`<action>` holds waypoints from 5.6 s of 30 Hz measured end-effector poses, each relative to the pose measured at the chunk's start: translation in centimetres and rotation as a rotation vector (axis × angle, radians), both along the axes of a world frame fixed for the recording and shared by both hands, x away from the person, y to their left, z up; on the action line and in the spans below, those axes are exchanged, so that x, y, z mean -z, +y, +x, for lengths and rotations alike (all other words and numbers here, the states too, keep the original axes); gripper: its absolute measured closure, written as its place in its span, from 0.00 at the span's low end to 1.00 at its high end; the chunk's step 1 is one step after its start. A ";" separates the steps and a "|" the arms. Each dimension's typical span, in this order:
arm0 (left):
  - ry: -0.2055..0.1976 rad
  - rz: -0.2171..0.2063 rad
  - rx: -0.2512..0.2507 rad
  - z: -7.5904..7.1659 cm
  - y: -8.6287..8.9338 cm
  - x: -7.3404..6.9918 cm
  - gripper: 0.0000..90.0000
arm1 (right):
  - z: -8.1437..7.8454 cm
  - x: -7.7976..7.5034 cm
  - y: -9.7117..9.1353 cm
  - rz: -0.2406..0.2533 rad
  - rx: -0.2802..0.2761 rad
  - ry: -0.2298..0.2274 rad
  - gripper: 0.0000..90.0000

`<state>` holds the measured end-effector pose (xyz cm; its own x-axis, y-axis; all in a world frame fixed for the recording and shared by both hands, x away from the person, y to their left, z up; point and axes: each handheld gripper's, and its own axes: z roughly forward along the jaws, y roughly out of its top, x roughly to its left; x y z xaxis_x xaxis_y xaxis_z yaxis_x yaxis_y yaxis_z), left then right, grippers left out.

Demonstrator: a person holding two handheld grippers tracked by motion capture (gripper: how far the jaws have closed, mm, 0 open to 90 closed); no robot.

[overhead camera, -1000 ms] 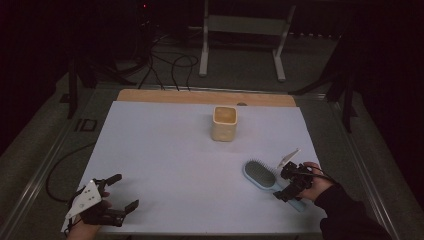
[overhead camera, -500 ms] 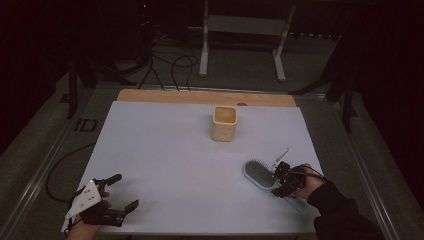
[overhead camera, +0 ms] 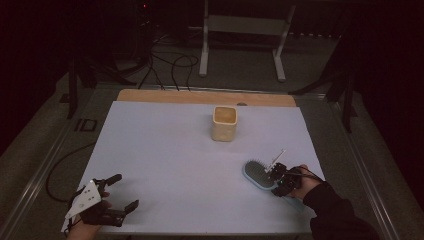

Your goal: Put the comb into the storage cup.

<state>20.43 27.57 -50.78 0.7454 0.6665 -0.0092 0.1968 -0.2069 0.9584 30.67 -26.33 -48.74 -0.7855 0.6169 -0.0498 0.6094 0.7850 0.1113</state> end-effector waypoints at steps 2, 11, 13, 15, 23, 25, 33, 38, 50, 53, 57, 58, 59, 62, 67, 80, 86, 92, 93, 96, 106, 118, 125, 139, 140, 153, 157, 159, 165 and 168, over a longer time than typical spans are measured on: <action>0.000 -0.001 0.001 0.0 0.0 0.0 0.00 | 0.0 0.0 0.2 -0.011 -0.009 -0.001 0.76; 0.001 0.002 0.002 0.0 0.0 0.0 0.00 | -0.5 0.0 0.6 -0.030 0.032 -0.020 0.78; 0.001 0.000 0.002 0.0 0.0 0.0 0.00 | -0.6 0.0 0.6 -0.022 0.046 -0.023 0.78; 0.002 0.003 0.001 0.0 0.0 0.0 0.00 | -0.6 0.0 0.4 -0.008 0.050 -0.023 0.78; 0.003 0.003 0.001 0.0 0.0 0.0 0.00 | -0.4 -0.8 0.2 0.059 0.062 -0.064 0.78; 0.003 0.003 0.001 0.0 0.0 0.0 0.00 | -0.4 -1.3 0.2 0.087 0.075 -0.113 0.78; 0.004 0.004 0.000 0.0 0.0 0.0 0.00 | -0.2 -2.7 0.5 0.201 0.099 -0.203 0.78; 0.001 0.003 -0.003 0.0 0.0 0.0 0.00 | 0.1 -3.0 0.9 0.285 0.096 -0.210 0.78; 0.015 -0.013 -0.001 0.1 0.1 0.0 0.00 | 0.6 -4.9 2.4 0.371 0.074 -0.287 0.78; 0.017 -0.016 -0.001 0.1 0.1 0.0 0.00 | 1.0 -5.4 2.8 0.395 0.079 -0.305 0.78; 0.019 -0.022 -0.002 0.1 0.2 0.0 0.00 | 1.6 -6.0 3.4 0.414 0.084 -0.329 0.78; 0.019 -0.022 -0.002 0.1 0.2 0.0 0.00 | 1.8 -6.2 3.5 0.418 0.085 -0.337 0.78; 0.019 -0.021 -0.003 0.1 0.2 0.0 0.00 | 1.9 -6.3 3.6 0.424 0.086 -0.343 0.78; 0.020 -0.024 -0.003 0.1 0.2 0.0 0.00 | 2.4 -6.9 3.9 0.447 0.084 -0.361 0.78; 0.020 -0.026 -0.004 0.1 0.2 0.0 0.00 | 3.3 -7.9 4.6 0.481 0.084 -0.398 0.78; 0.016 -0.024 -0.007 0.1 0.3 0.0 0.00 | 5.8 -9.9 6.8 0.578 0.089 -0.461 0.78; 0.014 -0.022 -0.006 0.1 0.3 -0.1 0.00 | 6.9 -10.5 7.7 0.621 0.109 -0.506 0.78; 0.015 -0.026 -0.008 0.0 0.3 -0.1 0.00 | 7.9 -10.9 8.5 0.640 0.108 -0.530 0.78; 0.015 -0.027 -0.007 0.0 0.3 -0.1 0.00 | 8.1 -11.0 8.6 0.646 0.100 -0.536 0.78; 0.013 -0.024 -0.008 0.0 0.3 -0.1 0.00 | 8.6 -11.2 9.1 0.665 0.097 -0.548 0.78; 0.011 -0.029 -0.010 -0.1 0.4 -0.1 0.00 | 10.4 -12.1 10.4 0.708 0.103 -0.595 0.78; 0.010 -0.027 -0.010 -0.2 0.4 -0.1 0.00 | 12.6 -12.2 11.0 0.760 0.113 -0.623 0.78; 0.012 -0.029 -0.011 -0.2 0.5 -0.1 0.00 | 13.4 -12.1 11.0 0.805 0.116 -0.659 0.78; 0.014 -0.038 -0.013 -0.2 0.5 -0.1 0.00 | 14.4 -11.7 11.1 0.887 0.136 -0.741 0.78; 0.015 -0.039 -0.013 -0.2 0.6 -0.1 0.00 | 14.4 -11.7 11.1 0.884 0.138 -0.753 0.78; 0.017 -0.039 -0.010 -0.2 0.6 -0.1 0.00 | 15.7 -10.9 11.2 0.986 0.216 -0.816 0.78; 0.016 -0.040 -0.012 -0.2 0.6 -0.1 0.00 | 16.1 -10.5 11.2 0.991 0.230 -0.831 0.78; 0.016 -0.040 -0.010 -0.2 0.6 -0.1 0.00 | 16.3 -10.3 11.3 0.995 0.229 -0.831 0.78; 0.016 -0.041 -0.009 -0.2 0.6 -0.1 0.00 | 16.7 -9.6 11.4 1.007 0.228 -0.834 0.78; 0.017 -0.040 -0.011 -0.2 0.6 0.0 0.00 | 16.8 -9.2 11.4 1.003 0.230 -0.830 0.78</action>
